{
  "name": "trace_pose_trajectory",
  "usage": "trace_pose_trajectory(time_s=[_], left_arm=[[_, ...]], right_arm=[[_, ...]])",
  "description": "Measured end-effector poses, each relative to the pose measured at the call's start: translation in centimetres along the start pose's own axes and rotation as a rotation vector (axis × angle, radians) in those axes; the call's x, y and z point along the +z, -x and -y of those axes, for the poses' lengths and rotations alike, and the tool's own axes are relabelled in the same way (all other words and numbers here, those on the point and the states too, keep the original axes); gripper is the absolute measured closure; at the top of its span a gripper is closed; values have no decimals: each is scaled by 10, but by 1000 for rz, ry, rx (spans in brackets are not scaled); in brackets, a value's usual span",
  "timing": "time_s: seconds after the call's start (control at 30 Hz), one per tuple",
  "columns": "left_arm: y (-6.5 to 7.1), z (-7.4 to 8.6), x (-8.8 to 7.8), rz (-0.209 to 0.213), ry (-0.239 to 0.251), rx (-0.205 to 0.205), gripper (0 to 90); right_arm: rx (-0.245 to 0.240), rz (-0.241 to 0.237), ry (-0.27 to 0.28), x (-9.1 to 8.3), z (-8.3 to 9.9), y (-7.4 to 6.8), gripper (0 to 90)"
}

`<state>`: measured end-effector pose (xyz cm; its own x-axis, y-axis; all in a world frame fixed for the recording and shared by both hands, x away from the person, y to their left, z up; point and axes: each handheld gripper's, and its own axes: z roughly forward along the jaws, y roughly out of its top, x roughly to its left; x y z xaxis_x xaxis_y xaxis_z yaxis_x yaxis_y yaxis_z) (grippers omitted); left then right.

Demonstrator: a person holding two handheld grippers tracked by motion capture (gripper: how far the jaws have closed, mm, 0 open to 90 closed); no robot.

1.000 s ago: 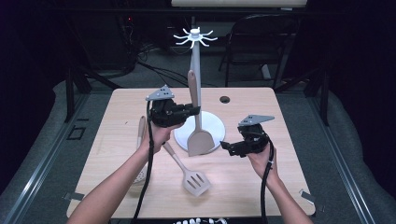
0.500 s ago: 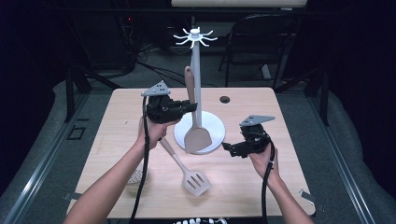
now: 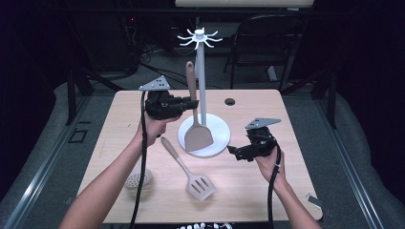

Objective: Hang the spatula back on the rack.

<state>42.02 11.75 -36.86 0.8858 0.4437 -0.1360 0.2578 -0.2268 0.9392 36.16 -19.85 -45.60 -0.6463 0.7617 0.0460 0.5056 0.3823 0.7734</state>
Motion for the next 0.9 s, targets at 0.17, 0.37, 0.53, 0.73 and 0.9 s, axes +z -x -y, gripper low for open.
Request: trace_pose_trajectory(time_s=[0.17,0.37,0.53,0.73,0.9], left_arm=[[-2,-4,-2,5,-7,10,772],[-5,-10,-2,25,-2,16,772],[-7,-13,-1,32,-3,16,772],[-8,-17,2,37,-8,20,772],[-8,-20,5,38,-7,21,772]], right_arm=[[-4,1,-2,0,0,0,20],[-4,2,-4,1,0,1,21],[-6,6,-6,2,1,1,21],[-10,8,-9,2,1,1,21],[-4,8,-5,3,1,1,22]])
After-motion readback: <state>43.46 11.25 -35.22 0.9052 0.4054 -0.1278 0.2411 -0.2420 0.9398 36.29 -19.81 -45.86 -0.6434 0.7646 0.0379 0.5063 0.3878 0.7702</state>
